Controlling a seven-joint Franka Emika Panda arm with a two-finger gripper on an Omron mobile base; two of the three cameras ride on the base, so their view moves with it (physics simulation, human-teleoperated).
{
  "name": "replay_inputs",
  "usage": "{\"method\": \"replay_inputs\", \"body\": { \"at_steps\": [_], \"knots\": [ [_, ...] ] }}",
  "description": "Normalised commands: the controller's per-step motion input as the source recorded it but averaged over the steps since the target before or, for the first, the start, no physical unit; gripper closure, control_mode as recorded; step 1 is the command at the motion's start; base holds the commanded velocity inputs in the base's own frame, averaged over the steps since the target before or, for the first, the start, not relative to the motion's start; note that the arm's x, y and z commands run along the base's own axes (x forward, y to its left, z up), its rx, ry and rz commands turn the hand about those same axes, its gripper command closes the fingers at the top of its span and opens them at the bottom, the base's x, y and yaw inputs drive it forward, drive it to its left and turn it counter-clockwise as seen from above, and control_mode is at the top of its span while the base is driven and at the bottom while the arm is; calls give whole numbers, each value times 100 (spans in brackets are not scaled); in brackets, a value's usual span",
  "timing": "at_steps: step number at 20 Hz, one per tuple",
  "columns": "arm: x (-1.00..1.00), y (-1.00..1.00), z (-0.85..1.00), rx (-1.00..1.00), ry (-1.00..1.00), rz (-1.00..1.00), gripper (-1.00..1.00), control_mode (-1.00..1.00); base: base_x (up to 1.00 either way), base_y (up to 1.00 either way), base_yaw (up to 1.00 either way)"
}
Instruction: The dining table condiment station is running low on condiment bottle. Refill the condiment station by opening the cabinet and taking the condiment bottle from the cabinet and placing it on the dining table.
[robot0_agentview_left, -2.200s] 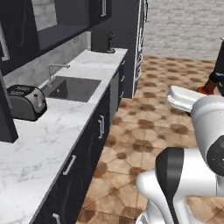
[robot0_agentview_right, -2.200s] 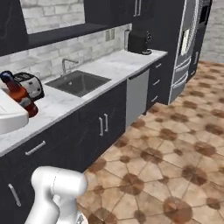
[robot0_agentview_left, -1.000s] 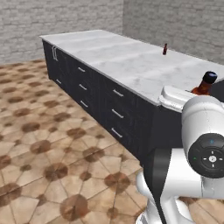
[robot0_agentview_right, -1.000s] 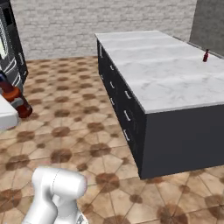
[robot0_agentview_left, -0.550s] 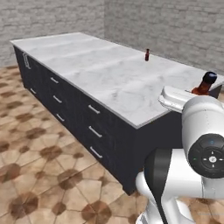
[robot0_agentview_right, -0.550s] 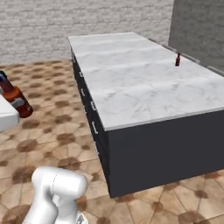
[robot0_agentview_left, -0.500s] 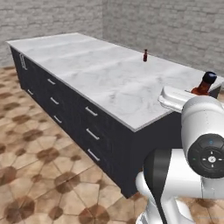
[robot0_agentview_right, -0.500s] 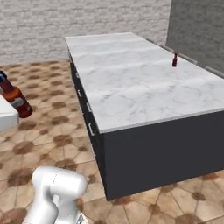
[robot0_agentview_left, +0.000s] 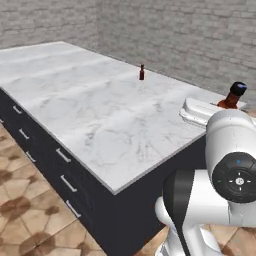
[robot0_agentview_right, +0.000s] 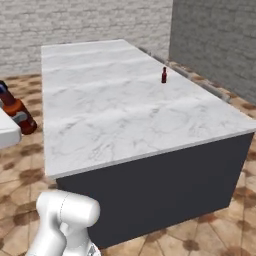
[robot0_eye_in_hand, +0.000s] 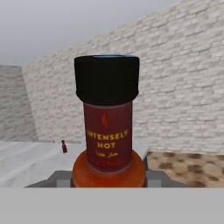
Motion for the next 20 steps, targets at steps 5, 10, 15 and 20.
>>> {"method": "replay_inputs", "body": {
  "at_steps": [5, 10, 15, 20],
  "knots": [
    [0, 0, 0, 0, 0, 0, 100, 100, 93, -100, -7],
    [0, 0, 0, 0, 0, 0, 100, 100, 77, -100, -2],
    [0, 0, 0, 0, 0, 0, 100, 100, 72, -100, 0],
    [0, 0, 0, 0, 0, 0, 100, 100, 73, -100, 0]
  ]
}}
